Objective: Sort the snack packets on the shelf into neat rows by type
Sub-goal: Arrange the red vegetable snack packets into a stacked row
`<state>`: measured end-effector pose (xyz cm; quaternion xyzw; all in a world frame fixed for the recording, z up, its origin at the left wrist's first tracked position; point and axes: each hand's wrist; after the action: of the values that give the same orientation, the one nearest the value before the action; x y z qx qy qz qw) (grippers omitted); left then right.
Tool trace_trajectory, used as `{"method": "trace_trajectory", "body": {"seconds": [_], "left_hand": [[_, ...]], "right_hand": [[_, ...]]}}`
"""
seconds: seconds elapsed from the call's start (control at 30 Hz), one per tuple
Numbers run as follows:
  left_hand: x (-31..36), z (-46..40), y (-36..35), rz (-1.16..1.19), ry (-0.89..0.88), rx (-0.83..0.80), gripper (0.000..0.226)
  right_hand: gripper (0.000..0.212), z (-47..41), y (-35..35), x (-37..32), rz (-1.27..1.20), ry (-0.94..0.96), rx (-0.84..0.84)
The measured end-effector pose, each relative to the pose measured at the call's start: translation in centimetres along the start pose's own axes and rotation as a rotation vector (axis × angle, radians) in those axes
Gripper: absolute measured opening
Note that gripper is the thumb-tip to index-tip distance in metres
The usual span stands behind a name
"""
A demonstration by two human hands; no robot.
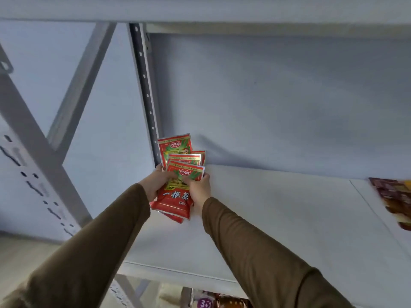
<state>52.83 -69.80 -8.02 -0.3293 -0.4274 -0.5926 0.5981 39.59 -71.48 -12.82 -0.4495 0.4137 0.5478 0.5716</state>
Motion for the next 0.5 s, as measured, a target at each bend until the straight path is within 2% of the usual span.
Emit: {"method": "trace_trajectory", "body": {"seconds": [0.13, 0.33, 0.4, 0.5], "left_hand": [[-0.2, -1.1, 0.6, -0.092, -0.042, -0.010, 0.032], [-1.1, -1.1, 0.5, -0.078, -0.085, 0.025, 0.014], [-1.7, -1.2, 0.5, -0.073, -0.092, 0.069, 0.018], [-2.5, -1.1, 0.9, -0.089, -0.079, 0.119, 0.040]], "right_hand": [[0.073, -1.2, -0.8, 0.7, 0.473, 0.089, 0.140], [0.065, -1.4, -1.3, 1.9, 0.314, 0.139, 0.083], [0.071, -1.8, -1.6, 2.6, 0.286, 0.145, 0.054], [0.079, -2.1, -2.0, 3.3, 0.294, 0.157, 0.024]]}}
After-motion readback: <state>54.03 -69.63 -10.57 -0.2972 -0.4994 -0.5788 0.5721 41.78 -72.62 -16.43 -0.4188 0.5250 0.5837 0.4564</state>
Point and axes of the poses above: each hand's wrist, its own z-axis away from the middle knuckle, its own y-axis out of the back of the hand, x = y × z, and after that the axes turned 2 degrees about y, right-handed
